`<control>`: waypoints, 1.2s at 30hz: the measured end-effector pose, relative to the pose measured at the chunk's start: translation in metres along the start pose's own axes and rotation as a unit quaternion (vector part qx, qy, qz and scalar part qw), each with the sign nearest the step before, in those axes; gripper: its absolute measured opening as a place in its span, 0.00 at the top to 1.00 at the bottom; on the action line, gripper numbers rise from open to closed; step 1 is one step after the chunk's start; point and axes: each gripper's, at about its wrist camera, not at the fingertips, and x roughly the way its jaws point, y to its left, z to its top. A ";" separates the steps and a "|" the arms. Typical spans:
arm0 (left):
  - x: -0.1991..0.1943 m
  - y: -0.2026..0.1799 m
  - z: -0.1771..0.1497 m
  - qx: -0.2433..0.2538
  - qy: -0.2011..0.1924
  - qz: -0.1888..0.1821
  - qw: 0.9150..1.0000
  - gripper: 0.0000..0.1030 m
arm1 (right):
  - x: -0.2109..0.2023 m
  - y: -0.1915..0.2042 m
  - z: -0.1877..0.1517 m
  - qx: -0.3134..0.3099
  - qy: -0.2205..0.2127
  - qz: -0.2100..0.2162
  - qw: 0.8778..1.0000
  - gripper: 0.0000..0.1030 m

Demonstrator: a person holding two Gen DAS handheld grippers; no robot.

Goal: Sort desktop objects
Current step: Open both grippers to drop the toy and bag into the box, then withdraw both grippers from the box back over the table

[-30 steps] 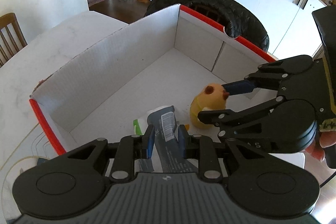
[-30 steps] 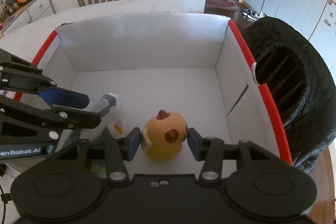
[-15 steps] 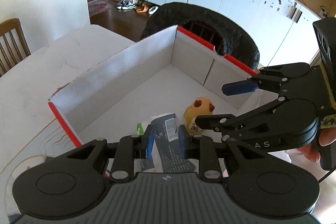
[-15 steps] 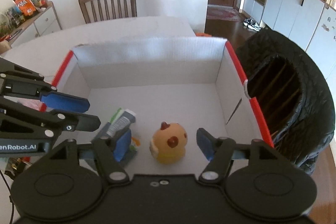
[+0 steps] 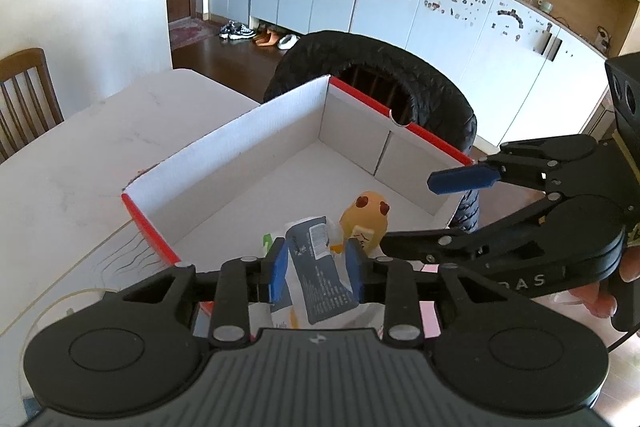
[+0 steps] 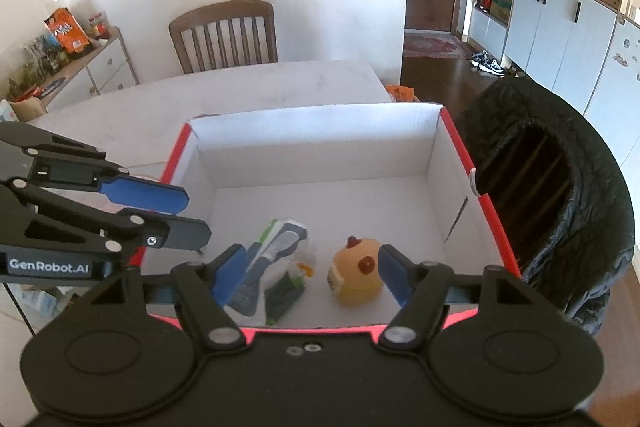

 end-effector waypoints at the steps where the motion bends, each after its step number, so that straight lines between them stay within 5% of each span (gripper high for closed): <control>1: -0.003 0.001 -0.001 -0.001 -0.002 0.000 1.000 0.71 | -0.002 0.002 -0.001 0.000 -0.002 0.002 1.000 0.28; 7: -0.019 0.003 -0.011 0.000 -0.018 0.002 1.000 0.69 | -0.018 0.018 -0.006 -0.017 -0.023 0.003 1.000 0.21; 11: -0.031 0.008 -0.020 -0.002 -0.034 0.021 0.999 0.39 | -0.025 0.027 -0.010 -0.015 -0.031 0.010 0.999 0.17; 27: -0.081 0.044 -0.061 -0.010 -0.060 0.051 0.997 0.21 | -0.040 0.091 -0.030 -0.043 -0.053 0.007 0.998 0.11; 36: -0.109 0.069 -0.088 -0.023 -0.071 0.062 0.995 0.00 | -0.039 0.132 -0.042 -0.049 -0.051 0.013 0.997 0.10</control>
